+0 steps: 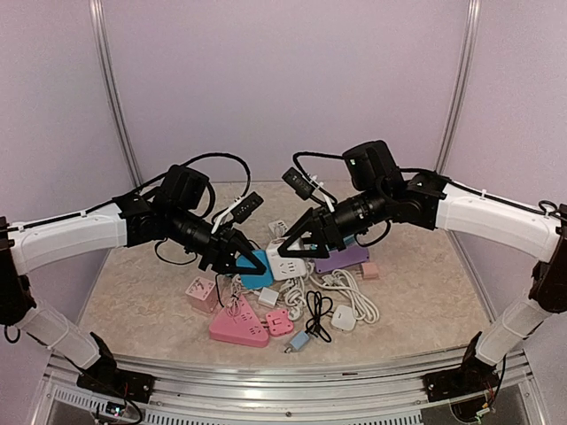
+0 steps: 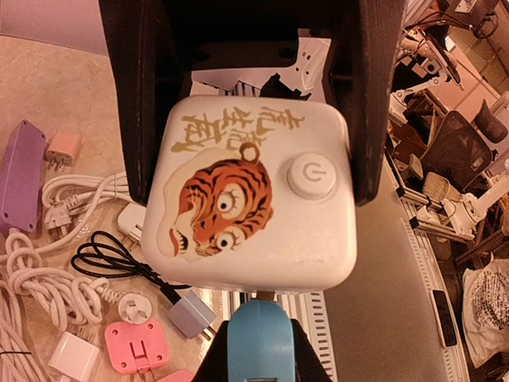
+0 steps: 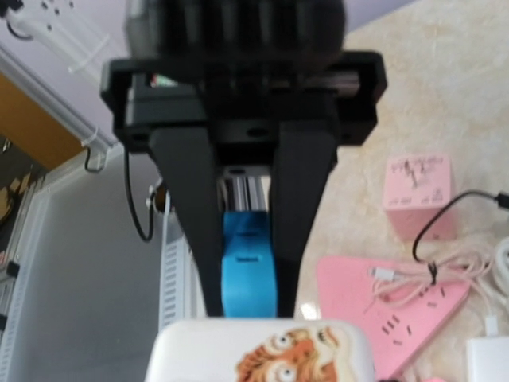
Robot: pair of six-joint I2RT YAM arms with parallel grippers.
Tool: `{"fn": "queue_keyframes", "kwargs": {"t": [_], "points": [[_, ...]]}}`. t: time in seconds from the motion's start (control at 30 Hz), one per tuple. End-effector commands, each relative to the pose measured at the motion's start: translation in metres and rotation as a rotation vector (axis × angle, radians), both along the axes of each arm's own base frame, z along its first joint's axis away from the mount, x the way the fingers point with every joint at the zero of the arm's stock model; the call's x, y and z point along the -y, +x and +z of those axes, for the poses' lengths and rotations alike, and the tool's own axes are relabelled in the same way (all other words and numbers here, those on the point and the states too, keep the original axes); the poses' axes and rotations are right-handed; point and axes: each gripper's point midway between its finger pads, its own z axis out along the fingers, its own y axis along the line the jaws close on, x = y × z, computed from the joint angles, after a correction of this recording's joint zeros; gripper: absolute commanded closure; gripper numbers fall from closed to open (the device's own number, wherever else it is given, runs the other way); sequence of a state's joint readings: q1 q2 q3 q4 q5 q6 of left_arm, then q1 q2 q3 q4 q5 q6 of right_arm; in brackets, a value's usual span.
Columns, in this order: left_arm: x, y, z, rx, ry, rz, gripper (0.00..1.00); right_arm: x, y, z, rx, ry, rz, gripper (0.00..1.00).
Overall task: Pull the plug off the socket
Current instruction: Remove the plug from the socket.
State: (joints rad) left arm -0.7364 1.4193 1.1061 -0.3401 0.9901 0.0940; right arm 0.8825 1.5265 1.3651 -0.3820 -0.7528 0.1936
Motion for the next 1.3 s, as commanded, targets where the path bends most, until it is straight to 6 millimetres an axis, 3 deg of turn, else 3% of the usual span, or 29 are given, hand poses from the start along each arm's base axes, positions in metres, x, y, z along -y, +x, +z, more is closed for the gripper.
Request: {"fn": "queue_keyframes", "kwargs": {"t": [0.0, 0.13, 0.4, 0.63, 1.0, 1.27], "points": [[0.000, 0.000, 0.006, 0.010, -0.002, -0.022, 1.00, 0.003, -0.019, -0.023, -0.064, -0.092, 0.073, 1.00], [0.000, 0.002, 0.005, 0.015, 0.005, -0.018, 1.00, 0.003, -0.015, -0.024, -0.044, -0.103, 0.056, 1.00], [0.001, 0.008, 0.002, 0.031, 0.004, 0.028, 1.00, 0.010, 0.018, 0.019, 0.053, 0.006, -0.129, 1.00], [0.002, 0.010, 0.004, 0.032, -0.010, 0.047, 1.00, 0.020, 0.023, 0.045, 0.058, 0.091, -0.175, 1.00], [0.002, 0.007, 0.000, 0.020, 0.005, 0.018, 1.00, 0.015, 0.007, 0.024, 0.002, 0.034, -0.057, 1.00], [0.001, 0.006, -0.002, 0.019, 0.027, 0.000, 1.00, 0.009, -0.009, -0.020, -0.042, -0.135, 0.011, 1.00]]}}
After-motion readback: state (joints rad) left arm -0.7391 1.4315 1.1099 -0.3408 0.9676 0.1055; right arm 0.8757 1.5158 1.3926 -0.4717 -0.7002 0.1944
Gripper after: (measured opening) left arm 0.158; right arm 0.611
